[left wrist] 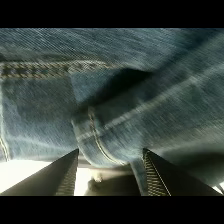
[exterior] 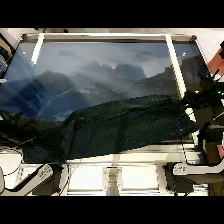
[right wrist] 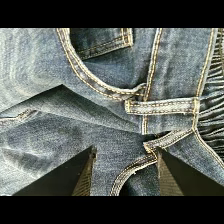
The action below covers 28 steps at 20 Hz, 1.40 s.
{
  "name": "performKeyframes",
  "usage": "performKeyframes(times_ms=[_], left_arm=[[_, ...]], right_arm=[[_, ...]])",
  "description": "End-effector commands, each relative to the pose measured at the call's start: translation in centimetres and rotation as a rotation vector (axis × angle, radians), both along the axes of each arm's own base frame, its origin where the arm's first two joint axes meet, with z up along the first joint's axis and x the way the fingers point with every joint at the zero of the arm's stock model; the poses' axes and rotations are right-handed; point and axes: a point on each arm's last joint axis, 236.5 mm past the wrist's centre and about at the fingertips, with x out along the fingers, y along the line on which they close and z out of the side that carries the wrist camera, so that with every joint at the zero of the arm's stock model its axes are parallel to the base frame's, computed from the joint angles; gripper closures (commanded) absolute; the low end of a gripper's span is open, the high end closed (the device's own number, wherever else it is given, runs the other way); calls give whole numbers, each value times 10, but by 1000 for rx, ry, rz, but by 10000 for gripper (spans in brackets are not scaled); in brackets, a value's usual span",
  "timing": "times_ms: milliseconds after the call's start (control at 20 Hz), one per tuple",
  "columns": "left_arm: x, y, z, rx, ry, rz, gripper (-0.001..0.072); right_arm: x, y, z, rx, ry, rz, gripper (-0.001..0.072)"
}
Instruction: Fold the clothes and pants, and hang the long-sleeved shirts on hangers.
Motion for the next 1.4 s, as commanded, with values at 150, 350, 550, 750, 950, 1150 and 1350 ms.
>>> performKeyframes(times_ms=[150, 350, 550, 750, 950, 1150, 1350], left_arm=[[-1, -11, -22, -32, 0, 41, 508], [12, -28, -29, -148, -9, 38, 685], [84, 26, 9, 31, -225, 114, 685], [188, 102, 142, 370, -760, 237, 686], [229, 120, 233, 499, -1003, 196, 686], [244, 128, 240, 500, -997, 168, 685], [241, 124, 196, 434, -865, 115, 684]], right_arm=[[3, 5, 1, 20, -10, -3, 267], [5, 6, 2, 26, -19, -6, 267], [11, 6, 3, 28, -42, -15, 267], [34, 28, 15, 133, -135, -54, 267], [59, 59, 26, 199, -216, -41, 267], [84, 101, 28, 165, -300, 63, 267], [106, 127, 31, 123, -385, 109, 267]])
